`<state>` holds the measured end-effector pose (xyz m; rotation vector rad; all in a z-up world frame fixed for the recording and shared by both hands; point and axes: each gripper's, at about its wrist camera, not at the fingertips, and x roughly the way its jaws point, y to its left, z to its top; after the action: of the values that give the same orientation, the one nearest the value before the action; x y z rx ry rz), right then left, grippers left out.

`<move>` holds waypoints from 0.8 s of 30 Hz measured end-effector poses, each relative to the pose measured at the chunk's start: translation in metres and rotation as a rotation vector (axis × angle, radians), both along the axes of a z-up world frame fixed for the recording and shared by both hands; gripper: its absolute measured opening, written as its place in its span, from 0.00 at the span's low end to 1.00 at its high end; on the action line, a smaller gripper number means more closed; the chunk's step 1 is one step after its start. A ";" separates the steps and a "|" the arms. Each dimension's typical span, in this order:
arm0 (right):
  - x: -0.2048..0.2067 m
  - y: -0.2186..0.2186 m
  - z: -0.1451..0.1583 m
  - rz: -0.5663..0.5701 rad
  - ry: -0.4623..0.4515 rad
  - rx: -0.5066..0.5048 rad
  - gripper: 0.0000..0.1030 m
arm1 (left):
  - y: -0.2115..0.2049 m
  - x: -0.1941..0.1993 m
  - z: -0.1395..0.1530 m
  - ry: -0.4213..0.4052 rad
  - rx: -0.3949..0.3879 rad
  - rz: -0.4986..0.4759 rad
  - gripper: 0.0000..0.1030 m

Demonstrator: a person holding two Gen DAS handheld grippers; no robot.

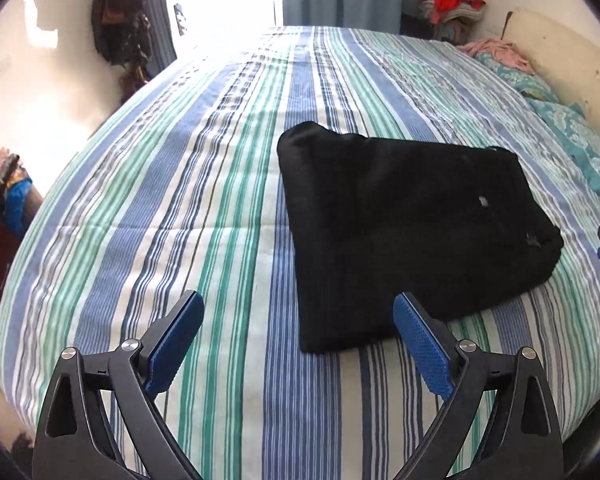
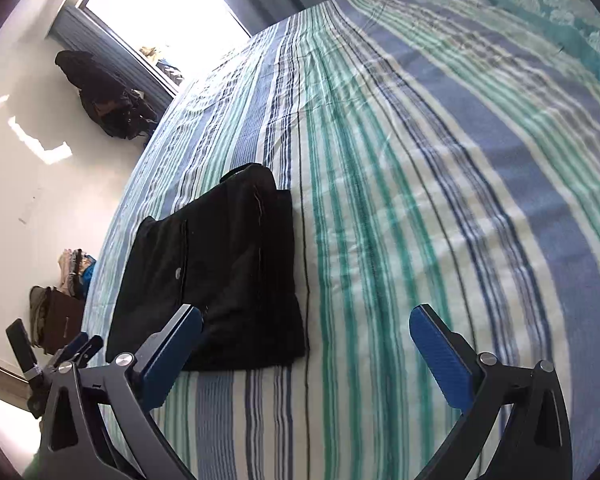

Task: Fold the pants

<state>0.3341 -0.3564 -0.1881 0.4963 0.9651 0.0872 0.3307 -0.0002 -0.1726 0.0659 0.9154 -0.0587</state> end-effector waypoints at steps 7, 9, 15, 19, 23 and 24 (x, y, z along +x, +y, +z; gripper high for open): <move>-0.096 0.060 0.006 -0.030 -0.062 -0.286 1.00 | -0.007 -0.069 0.000 0.029 -0.050 0.048 0.96; -0.123 0.082 0.006 -0.059 -0.080 -0.342 1.00 | -0.008 -0.081 0.003 0.028 -0.048 0.068 0.96; -0.170 0.133 0.011 -0.071 -0.147 -0.481 1.00 | -0.015 -0.108 0.020 -0.068 0.052 0.078 0.96; -0.179 0.145 0.017 -0.069 -0.158 -0.521 1.00 | -0.008 -0.121 0.028 -0.127 0.052 0.158 0.96; -0.186 0.152 0.033 -0.089 -0.183 -0.532 1.00 | -0.011 -0.127 0.026 -0.143 0.069 0.127 0.96; -0.188 0.154 0.037 -0.093 -0.188 -0.538 1.00 | -0.012 -0.128 0.024 -0.135 0.066 0.117 0.96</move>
<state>0.1466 -0.2026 -0.1516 0.0341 0.7399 -0.2038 0.2031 -0.0126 -0.1483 0.0764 0.7847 0.0840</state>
